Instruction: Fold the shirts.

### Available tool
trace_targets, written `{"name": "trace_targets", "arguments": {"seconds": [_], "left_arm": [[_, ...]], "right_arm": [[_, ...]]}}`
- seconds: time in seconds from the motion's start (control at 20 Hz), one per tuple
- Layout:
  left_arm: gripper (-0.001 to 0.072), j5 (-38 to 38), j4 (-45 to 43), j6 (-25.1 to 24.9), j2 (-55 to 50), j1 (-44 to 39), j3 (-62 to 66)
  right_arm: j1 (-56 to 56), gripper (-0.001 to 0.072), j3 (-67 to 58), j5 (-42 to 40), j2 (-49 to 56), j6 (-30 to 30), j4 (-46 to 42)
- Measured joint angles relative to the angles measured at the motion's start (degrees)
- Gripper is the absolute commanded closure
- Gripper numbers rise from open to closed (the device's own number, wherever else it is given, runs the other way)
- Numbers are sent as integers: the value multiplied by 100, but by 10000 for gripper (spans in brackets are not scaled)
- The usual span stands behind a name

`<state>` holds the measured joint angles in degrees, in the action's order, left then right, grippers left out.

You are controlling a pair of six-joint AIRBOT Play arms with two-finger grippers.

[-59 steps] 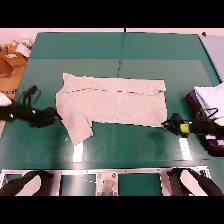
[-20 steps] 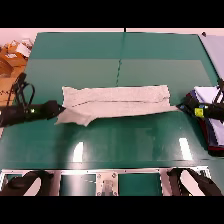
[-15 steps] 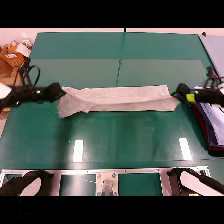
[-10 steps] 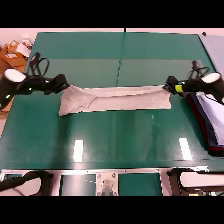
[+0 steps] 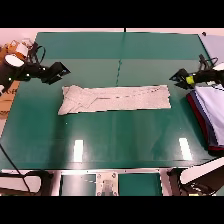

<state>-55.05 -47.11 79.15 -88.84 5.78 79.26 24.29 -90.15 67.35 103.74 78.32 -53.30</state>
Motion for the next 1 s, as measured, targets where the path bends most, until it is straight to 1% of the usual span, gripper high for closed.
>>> {"name": "trace_targets", "arguments": {"seconds": [0.05, 0.25, 0.45, 0.5, 0.55, 0.6, 0.8, 1.0], "left_arm": [[677, -173, -9, 0, -17, 24, 55], [686, -553, -4, -13, -42, 72, 177], [686, -658, 87, -15, -44, 55, 212], [686, -671, 114, -13, -44, 11, 216], [686, -671, 120, -13, -48, -46, 216], [686, -662, 129, -13, -57, -114, 216], [686, -468, 157, -15, -87, -509, 216], [686, -83, 205, -11, -264, -1268, 219]], "right_arm": [[155, 97, -35, 284, 85, -146, -2], [444, 97, -7, 944, 494, -817, 146], [297, 98, 131, 1231, 868, -1467, 977], [210, 213, 138, 1257, 931, -1576, 1099], [129, 668, 146, 1235, 977, -1655, 1147], [44, 701, 153, 1207, 1025, -1714, 1132], [-114, 703, -90, 1456, 914, -1812, 1309], [-173, 701, -280, 1862, 146, -1569, 1421]]}}
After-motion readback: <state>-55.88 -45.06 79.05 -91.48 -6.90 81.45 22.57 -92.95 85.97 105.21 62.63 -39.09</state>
